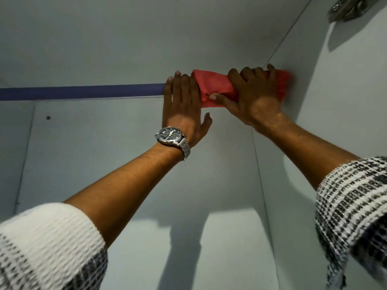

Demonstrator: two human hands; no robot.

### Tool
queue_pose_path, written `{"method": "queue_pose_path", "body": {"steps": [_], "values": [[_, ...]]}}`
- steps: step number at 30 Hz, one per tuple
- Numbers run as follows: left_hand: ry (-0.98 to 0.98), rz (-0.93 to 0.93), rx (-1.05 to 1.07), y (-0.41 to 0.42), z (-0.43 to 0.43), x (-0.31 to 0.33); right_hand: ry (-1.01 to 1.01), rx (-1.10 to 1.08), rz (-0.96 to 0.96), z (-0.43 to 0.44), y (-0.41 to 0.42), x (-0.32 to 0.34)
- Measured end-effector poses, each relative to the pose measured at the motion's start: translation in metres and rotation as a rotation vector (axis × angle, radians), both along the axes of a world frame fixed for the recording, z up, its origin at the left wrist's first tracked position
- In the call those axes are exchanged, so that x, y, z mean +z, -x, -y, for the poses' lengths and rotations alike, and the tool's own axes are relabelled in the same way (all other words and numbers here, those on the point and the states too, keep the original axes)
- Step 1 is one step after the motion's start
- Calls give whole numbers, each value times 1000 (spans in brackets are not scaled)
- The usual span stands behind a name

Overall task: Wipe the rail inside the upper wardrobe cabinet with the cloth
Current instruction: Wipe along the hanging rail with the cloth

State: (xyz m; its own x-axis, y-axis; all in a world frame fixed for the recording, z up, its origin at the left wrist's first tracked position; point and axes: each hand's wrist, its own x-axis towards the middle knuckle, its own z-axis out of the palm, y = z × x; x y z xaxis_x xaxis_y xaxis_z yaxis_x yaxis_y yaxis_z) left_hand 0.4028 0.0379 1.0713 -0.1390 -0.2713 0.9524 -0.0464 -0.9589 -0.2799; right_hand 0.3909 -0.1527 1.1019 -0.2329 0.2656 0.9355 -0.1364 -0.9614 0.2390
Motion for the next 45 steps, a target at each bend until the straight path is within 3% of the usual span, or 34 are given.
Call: {"method": "queue_pose_path", "body": {"steps": [5,11,19,27,29,32,35,40,45], "values": [[-113,-34,5,5,3,2,15,-56,-20,20,5,-1],[-192,-25,-17,14,-60,5,-49,-85,10,-29,12,-8],[-113,47,81,8,-238,-12,-26,44,-77,-212,4,-7],[231,12,176,12,-396,-29,0,175,-86,-380,0,-9],[234,17,198,12,-415,-32,7,188,-88,-412,0,-9],[239,15,133,13,-419,-33,23,204,-135,-449,3,-16],[410,-68,-29,27,-400,-29,78,185,-254,-450,16,-18],[474,-197,-37,65,-349,-28,321,43,-465,-396,58,-13],[433,-368,-89,104,-285,-82,360,-80,-527,-314,110,-66]]}}
